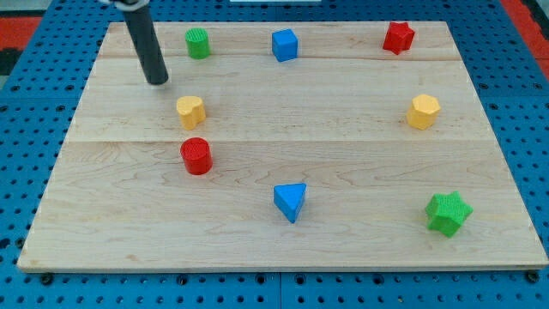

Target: Place the green circle vertically to the top of the yellow heart

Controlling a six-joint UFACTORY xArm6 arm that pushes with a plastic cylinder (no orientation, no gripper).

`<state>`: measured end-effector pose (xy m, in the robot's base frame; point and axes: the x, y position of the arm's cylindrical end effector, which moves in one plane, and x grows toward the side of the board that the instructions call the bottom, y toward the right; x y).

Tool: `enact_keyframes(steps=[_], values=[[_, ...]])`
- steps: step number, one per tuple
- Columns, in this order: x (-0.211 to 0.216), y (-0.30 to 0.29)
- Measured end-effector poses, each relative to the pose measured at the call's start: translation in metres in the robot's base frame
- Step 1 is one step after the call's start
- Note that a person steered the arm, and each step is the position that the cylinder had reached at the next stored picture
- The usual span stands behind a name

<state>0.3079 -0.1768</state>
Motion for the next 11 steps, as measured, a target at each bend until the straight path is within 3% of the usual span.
enact_keyframes(steps=[2,7,11], values=[[-0.090,0.000],[-0.094,0.030],[-0.062,0.036]])
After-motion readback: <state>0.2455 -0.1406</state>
